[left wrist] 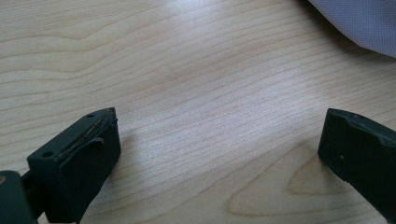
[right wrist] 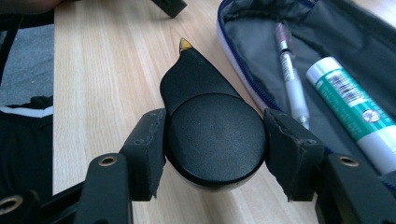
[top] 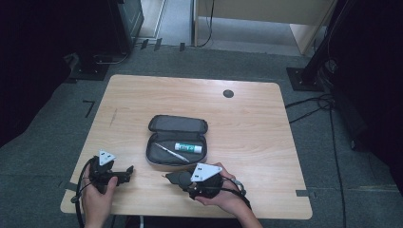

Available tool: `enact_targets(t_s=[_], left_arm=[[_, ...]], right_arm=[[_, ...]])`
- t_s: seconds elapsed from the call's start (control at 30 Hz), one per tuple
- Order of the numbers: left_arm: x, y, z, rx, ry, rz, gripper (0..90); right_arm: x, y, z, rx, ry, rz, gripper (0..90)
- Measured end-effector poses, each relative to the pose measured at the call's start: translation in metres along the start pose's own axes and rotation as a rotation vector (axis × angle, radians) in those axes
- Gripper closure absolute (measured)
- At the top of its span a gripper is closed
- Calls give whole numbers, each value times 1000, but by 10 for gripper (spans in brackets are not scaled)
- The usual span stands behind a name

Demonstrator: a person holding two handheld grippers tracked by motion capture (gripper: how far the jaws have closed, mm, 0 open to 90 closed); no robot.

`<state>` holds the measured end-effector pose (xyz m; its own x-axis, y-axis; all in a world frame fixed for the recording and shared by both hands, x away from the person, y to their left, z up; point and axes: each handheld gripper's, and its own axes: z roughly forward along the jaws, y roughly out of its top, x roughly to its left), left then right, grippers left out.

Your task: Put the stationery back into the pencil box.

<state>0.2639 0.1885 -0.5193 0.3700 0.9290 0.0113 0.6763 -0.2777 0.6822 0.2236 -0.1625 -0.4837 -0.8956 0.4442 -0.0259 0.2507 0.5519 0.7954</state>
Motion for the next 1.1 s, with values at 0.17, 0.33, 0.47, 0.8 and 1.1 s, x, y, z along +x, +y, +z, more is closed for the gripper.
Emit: enact_targets(t_s=[0.17,0.33,0.47,0.8,1.1], left_arm=[[0,0,0,0,0,0,0],[0,0,0,0,0,0,0],[0,0,0,0,0,0,0],[0,0,0,0,0,0,0],[0,0,0,0,0,0,0]], right_arm=[[-4,6,-3,-16,-9,7,420],[-9,10,-5,-23,-24,14,421],[-14,14,-6,-30,-41,18,421],[-25,25,1,-30,-62,46,420],[-37,36,25,-12,-61,84,420]])
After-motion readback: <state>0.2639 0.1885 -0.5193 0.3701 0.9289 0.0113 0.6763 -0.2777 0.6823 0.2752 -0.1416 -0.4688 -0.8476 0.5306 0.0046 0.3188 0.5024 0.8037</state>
